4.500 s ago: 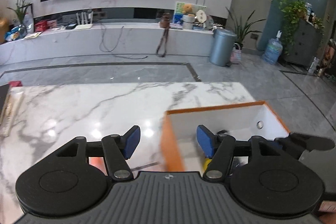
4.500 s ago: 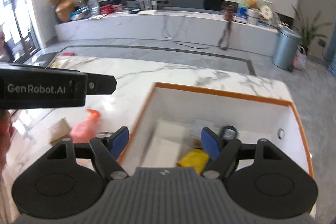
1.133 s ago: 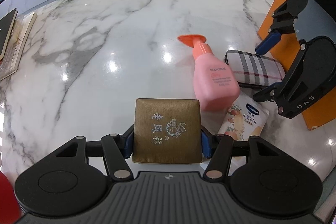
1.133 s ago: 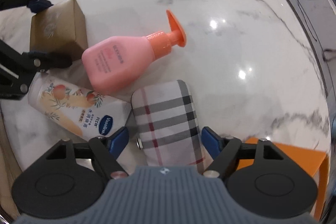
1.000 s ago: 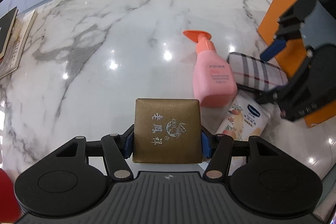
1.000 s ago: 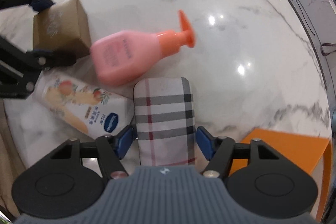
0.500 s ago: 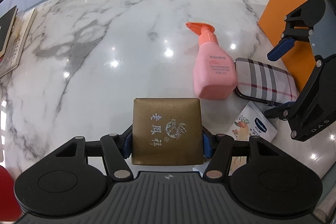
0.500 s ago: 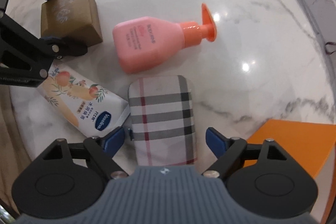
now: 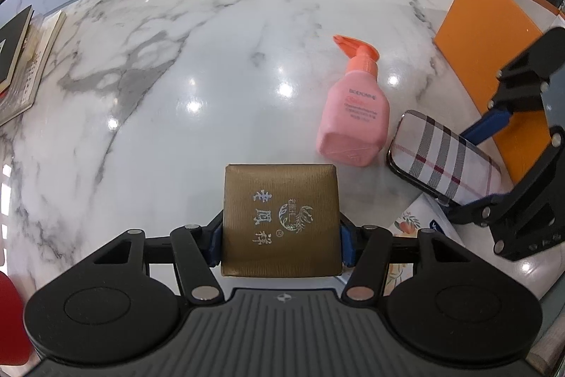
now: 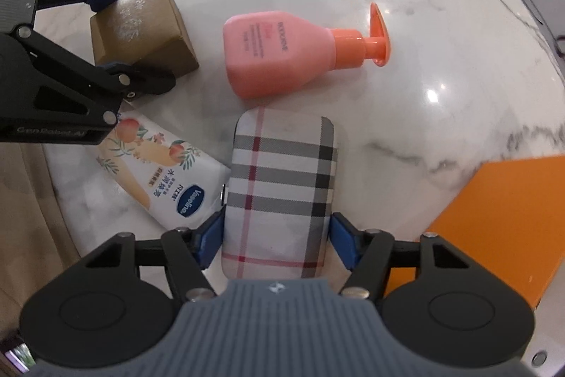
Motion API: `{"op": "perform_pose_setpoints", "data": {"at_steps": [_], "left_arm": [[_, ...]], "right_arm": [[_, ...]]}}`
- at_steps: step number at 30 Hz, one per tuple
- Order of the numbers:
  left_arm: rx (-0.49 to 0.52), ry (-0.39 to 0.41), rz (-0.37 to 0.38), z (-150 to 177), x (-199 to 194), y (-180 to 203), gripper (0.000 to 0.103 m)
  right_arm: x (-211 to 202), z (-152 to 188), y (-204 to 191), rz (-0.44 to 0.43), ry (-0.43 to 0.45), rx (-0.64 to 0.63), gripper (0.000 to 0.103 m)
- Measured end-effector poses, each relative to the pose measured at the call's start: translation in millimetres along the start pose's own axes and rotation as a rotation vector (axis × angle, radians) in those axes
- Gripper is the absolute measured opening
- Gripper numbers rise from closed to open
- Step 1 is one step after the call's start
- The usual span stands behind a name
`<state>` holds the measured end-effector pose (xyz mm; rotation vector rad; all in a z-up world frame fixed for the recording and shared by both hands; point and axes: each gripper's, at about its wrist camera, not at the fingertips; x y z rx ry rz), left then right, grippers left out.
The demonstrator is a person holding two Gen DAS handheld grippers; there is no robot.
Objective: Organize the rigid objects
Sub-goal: 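Lift the gold box and plaid case off the table, then carry the gold box and plaid case over the orange box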
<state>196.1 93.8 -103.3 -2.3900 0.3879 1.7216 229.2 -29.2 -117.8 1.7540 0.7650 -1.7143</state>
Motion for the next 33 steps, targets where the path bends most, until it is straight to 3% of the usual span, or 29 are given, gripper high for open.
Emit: {"op": "perform_pose_setpoints", "data": {"at_steps": [17,33], "left_arm": [[-0.057,0.059,-0.011,4,-28,4,0.067],[-0.03,0.136,-0.014,-8,-84,41,0.067]], "right_arm": [[-14,38,-14,0.039,0.129,0.126,0.063],[-94,65,-25,0.087,0.293,0.092,0.063]]}}
Point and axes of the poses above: each gripper's, at about its wrist camera, not at the fingertips, and x roughly the way its jaws point, y to its right, z to its underside, and after that the axes turned 5 degrees about -y, right-handed
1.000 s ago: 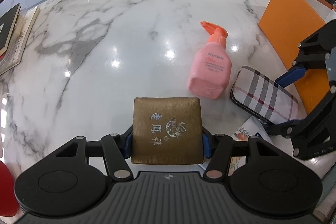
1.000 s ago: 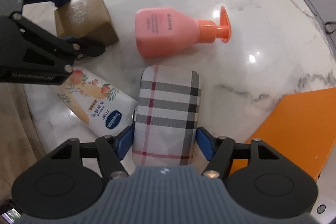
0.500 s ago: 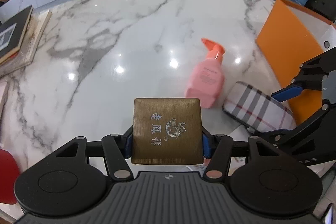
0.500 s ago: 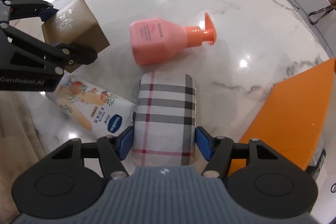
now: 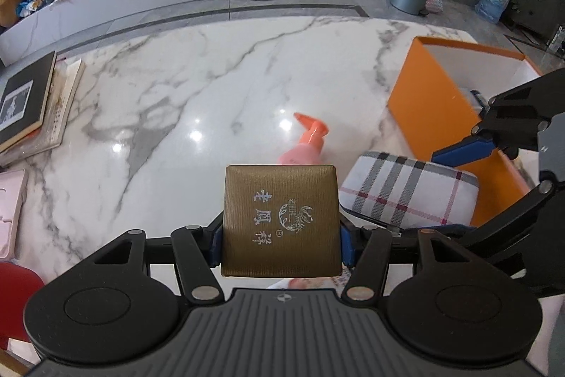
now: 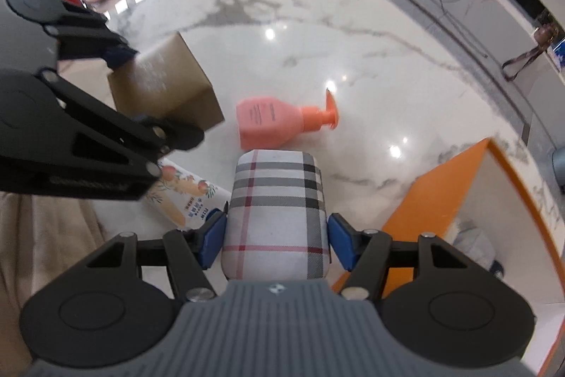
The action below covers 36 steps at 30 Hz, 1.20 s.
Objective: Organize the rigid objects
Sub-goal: 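Carry the gold box and plaid case over the orange box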
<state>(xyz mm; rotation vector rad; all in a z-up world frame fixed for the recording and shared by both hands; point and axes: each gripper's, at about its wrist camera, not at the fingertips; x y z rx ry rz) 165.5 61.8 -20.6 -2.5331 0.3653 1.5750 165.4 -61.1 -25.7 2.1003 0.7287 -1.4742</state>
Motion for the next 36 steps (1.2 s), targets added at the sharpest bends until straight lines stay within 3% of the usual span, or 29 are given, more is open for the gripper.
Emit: {"op": "perform_pose_setpoints", "data": {"at_steps": [9,19,25,36], "left_arm": [[0.011,0.064,0.004,-21,-32,29,0.067],[0.096,0.101,0.09,-52,-41,97,0.067],[0.171,0.108,0.15,-65,-33,143,0.067],[0.218,0.04,0.187,-71,1,184,0.067]], "right_arm": [[-49,7,14,0.053,0.099,-0.002,0.063],[-84,43,64,0.21,0.056,0.022,0.063],[-85,75,98,0.26,0.001,0.058,0.063],[-46,118,149,0.223,-0.048,0.193,0.063]]}}
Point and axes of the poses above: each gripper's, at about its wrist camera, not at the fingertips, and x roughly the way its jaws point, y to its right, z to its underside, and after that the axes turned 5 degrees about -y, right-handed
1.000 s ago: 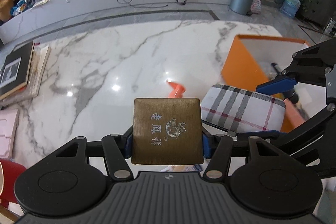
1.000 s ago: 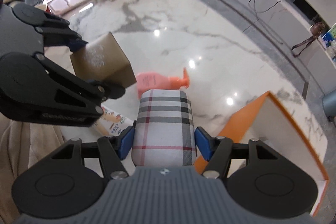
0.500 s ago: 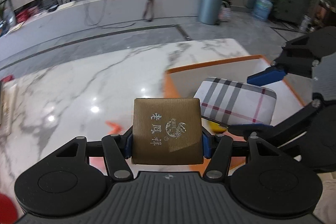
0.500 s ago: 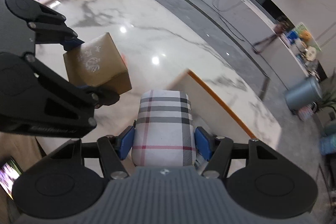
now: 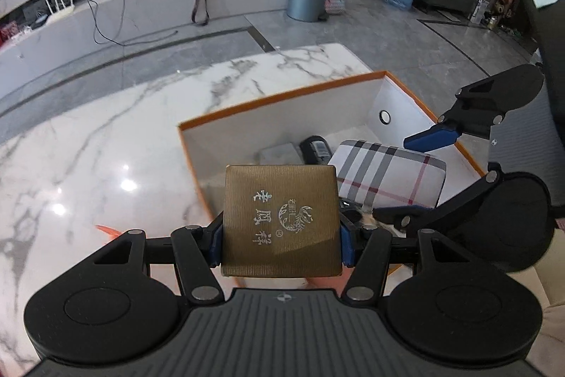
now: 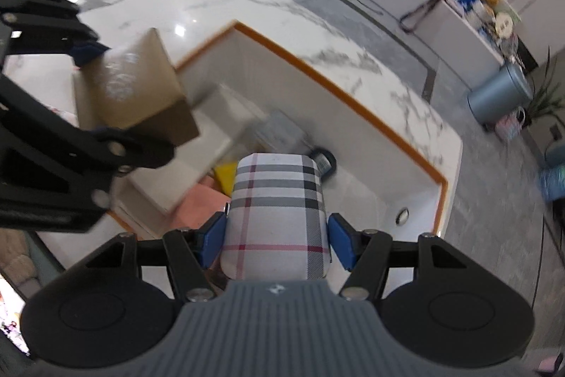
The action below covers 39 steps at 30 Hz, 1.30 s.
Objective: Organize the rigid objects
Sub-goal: 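Carry the gold box and plaid case over the orange box, then open the right tool to drop the plaid case while the left tool releases the gold box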
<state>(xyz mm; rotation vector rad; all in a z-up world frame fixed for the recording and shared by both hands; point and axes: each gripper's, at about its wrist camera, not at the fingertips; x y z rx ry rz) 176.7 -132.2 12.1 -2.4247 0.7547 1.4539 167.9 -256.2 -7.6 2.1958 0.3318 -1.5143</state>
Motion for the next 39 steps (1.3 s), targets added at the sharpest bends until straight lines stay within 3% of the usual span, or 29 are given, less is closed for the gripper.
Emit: {"op": "perform_pose_setpoints", "data": {"at_steps": [16,25,31,39], "left_arm": [[0.033,-0.048,0.021,-20,49,28,0.067],[0.02,-0.06,0.023,-23,61,33,0.067],[0.027,-0.052,0.047,-26,63,40,0.067],[0.033,-0.035,0.055,-32,63,52,0.067]], "right_arm": [[75,24,56,0.009,-0.098,0.15,0.063],[110,22,51,-0.002,-0.176,0.117,0.063],[117,27,50,-0.025,-0.223,0.116,0.061],[92,24,49,-0.012,-0.149,0.071,0.065]]}}
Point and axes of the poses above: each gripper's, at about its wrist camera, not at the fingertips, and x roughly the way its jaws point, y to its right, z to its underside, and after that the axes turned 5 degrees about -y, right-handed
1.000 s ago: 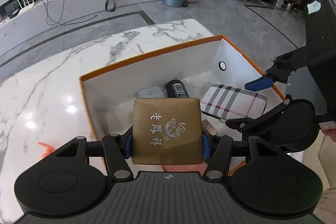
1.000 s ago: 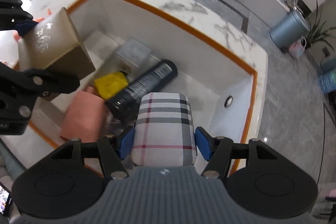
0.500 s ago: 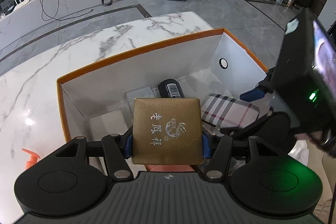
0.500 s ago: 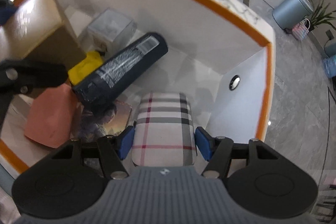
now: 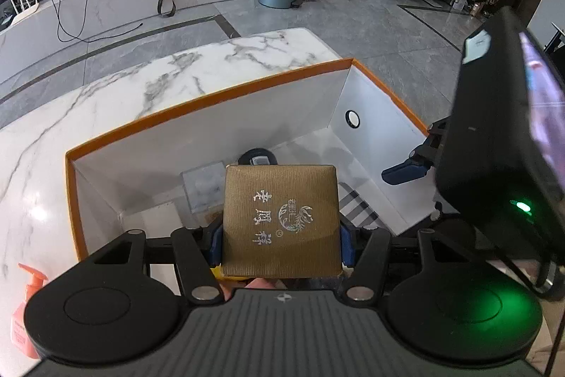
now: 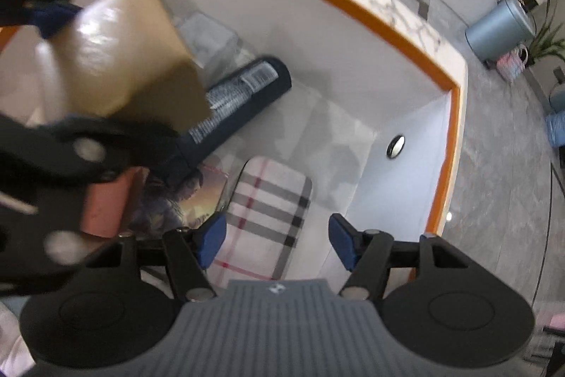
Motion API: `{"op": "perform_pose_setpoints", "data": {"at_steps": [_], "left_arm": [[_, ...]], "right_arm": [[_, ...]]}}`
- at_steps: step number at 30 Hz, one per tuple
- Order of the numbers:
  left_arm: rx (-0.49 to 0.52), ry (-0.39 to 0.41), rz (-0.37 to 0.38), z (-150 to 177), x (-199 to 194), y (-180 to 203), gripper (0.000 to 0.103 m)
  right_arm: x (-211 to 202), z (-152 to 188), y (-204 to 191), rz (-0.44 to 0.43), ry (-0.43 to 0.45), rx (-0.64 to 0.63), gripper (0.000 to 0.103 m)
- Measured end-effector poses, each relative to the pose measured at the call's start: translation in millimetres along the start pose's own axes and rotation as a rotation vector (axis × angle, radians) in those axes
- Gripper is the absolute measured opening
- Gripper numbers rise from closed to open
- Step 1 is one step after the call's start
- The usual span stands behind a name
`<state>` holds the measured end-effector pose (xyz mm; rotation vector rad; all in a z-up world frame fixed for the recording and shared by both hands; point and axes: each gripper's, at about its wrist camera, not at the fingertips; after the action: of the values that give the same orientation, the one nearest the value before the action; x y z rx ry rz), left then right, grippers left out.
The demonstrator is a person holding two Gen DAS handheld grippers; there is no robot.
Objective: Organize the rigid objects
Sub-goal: 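Open the right tool to drop the plaid case while the left tool releases the gold box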
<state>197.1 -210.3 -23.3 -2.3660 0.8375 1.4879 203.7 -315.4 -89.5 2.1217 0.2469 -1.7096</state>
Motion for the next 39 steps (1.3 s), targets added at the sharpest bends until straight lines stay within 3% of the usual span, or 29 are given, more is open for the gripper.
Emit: {"op": "perform_pose_setpoints", "data": {"at_steps": [6,14,17,22,32,33,39], "left_arm": [[0.022,0.013,-0.016,-16,8,14,0.067],[0.039,0.031,-0.001,-25,29,24,0.067],[0.028,0.037,-0.004,-25,37,24,0.067],[0.0,0.042,0.001,-27,49,24,0.067],[-0.028,0.034,0.0,-24,52,19,0.067],[-0.033,0.04,-0.001,-23,51,18,0.072],[-0.03,0.059,0.0,-23,41,16,0.075]], "right_arm": [[-11,0,10,-0.026,0.029,0.028,0.064],[-9,4,20,0.007,0.059,0.04,0.064],[-6,5,22,-0.045,0.061,0.036,0.064],[1,5,18,-0.052,0.062,0.018,0.064],[4,4,19,-0.05,0.068,0.024,0.064],[4,4,18,-0.048,0.069,0.024,0.064],[0,4,13,-0.047,0.076,0.024,0.064]]}}
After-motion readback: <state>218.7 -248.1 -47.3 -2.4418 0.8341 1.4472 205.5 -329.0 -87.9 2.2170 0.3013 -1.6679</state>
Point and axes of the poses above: each gripper's, at about its wrist camera, not at the fingertips, and x roughly the way its jaws point, y to its right, z to its underside, and after that the axes turned 5 degrees about -y, right-handed
